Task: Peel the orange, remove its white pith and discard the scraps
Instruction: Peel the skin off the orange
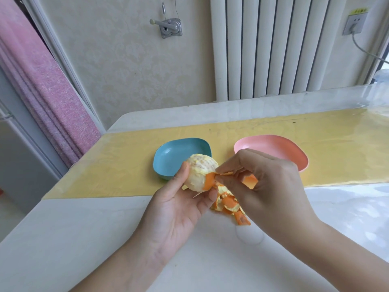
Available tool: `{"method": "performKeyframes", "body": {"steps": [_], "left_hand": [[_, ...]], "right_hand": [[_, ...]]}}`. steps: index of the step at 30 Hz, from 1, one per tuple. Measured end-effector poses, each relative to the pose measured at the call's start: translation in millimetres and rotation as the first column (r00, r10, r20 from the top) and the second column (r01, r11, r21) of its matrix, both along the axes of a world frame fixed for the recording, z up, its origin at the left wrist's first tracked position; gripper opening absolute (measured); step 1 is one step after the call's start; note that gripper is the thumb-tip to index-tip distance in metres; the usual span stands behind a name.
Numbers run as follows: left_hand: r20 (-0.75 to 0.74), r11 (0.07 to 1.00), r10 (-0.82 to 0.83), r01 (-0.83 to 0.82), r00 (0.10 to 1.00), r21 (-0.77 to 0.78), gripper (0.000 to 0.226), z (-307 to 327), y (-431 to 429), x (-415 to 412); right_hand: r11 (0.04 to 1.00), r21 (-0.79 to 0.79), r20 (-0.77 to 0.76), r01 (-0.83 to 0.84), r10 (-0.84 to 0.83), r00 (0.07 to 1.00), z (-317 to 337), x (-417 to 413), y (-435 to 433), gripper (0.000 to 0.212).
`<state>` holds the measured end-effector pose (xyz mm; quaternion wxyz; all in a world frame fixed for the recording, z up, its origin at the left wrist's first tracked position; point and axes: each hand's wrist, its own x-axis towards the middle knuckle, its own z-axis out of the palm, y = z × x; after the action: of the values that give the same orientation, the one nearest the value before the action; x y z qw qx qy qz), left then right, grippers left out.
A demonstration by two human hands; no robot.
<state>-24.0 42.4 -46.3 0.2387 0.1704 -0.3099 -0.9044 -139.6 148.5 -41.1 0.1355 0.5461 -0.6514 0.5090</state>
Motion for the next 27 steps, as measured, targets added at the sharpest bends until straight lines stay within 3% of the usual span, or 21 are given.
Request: {"method": "performKeyframes", "body": {"steps": [3, 9, 13, 17, 20, 23, 27], "left_hand": [[-0.019, 0.995, 0.042, -0.044, 0.999, -0.087, 0.037, -2.1, 0.6, 0.1], [-0.022, 0.917, 0.160, -0.157, 0.987, -0.368, 0.049, -7.6, 4.6, 1.0], [-0.007, 0.721, 0.273, -0.210, 0.962, -0.660, 0.063, -11.5, 8.6, 2.2], [0.020, 0.587, 0.273, -0.150, 0.962, -0.796, 0.061, -16.3, 13.6, 3.7], [0.040, 0.437, 0.342, -0.121, 0.939, -0.892, 0.061, -18.9, 16.9, 2.2], [0.030, 0.276, 0.400, -0.089, 0.916, -0.957, 0.064, -17.0, 21.2, 1.3], [0.008, 0.194, 0.443, -0.087, 0.897, -0.977, 0.062, -16.1, 24.4, 1.6]], "right_hand": [[0.999, 0.026, 0.065, 0.027, -0.029, 0.997, -2.4, 1.7, -1.6, 0.011], [0.988, 0.138, 0.132, 0.071, -0.089, 0.987, -6.3, -0.3, -3.2, 0.019], [0.968, 0.216, 0.022, 0.126, -0.134, 0.991, -1.5, 1.0, -1.5, 0.024], [0.893, 0.393, -0.120, 0.217, -0.184, 0.976, 7.5, 5.5, 3.5, 0.021], [0.784, 0.567, -0.189, 0.253, -0.175, 0.966, 14.0, 9.0, 4.4, 0.019], [0.725, 0.646, -0.136, 0.239, -0.198, 0.971, 20.2, 6.7, 8.7, 0.016], [0.694, 0.683, -0.105, 0.228, -0.216, 0.971, 24.9, 9.1, 10.4, 0.015]]}}
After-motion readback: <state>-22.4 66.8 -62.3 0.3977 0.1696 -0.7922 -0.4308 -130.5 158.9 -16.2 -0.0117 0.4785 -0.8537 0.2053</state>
